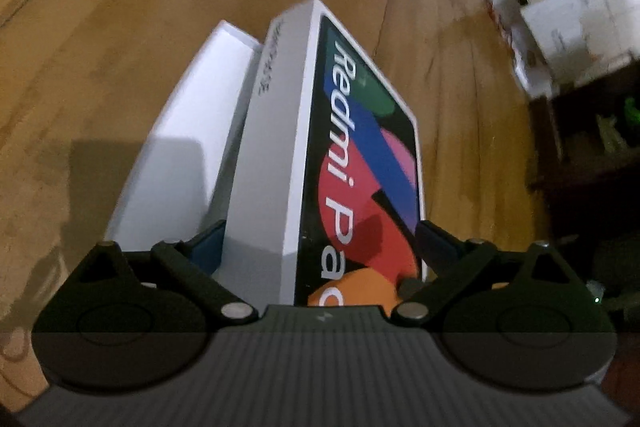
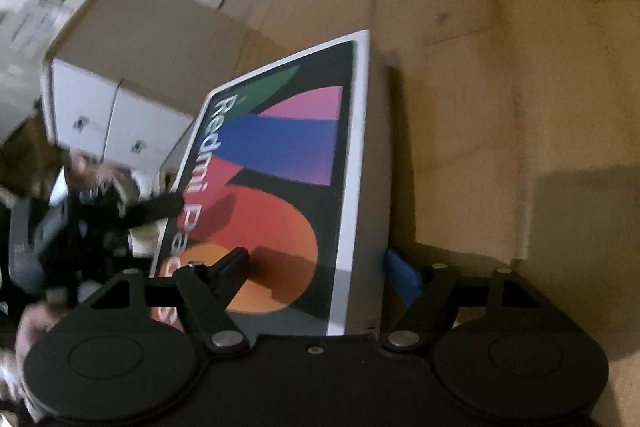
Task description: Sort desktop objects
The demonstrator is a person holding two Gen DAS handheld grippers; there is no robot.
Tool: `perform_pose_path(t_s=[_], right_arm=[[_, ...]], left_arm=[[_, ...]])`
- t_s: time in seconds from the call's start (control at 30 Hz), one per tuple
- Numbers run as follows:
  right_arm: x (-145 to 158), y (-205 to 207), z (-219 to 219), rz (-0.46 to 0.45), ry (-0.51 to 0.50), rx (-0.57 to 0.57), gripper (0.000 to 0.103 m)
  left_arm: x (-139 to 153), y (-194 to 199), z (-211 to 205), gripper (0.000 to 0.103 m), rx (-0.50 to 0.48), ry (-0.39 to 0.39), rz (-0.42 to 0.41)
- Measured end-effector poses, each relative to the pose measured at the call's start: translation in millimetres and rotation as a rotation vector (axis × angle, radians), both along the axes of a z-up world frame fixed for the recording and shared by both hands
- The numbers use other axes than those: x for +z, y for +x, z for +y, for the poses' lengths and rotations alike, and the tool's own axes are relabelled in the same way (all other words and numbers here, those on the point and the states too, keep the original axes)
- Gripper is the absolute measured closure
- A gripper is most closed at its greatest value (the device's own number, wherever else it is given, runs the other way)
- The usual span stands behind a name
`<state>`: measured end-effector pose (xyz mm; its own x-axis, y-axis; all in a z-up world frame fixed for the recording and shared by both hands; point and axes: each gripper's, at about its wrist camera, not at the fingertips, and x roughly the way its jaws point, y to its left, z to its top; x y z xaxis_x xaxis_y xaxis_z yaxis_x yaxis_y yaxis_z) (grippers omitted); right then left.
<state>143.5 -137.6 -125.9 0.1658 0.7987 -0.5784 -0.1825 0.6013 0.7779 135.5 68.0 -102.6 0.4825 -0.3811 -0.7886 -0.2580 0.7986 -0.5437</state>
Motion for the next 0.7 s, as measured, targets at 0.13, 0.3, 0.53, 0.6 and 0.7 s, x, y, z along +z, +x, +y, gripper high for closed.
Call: perform_pose_path(t_s=[0.13, 0.3, 0.53, 0.6, 0.7], right_arm=[[-3, 4, -8, 0.027, 0.037, -0.021, 0.029], [2, -3, 4, 0.000, 0.082, 0.058, 0.044], [12, -11, 9, -0.044, 0.132, 0.112, 0.044], [14, -14, 10, -0.046, 0.138, 0.120, 0.044], [18, -21, 15, -0.044, 0.135, 0.133, 0.044]], left_arm=[[10, -3, -3, 0.006, 0.005, 0.027, -0.046], [27, -11, 6, 0.006, 0.026, 0.162, -0.054], [29, -9, 8, 0.006, 0.037, 0.289, 0.008], [31, -11, 9, 0.006, 0.027, 0.310, 0.001], [34, -16, 13, 0.006, 0.037, 0.311, -0.002]])
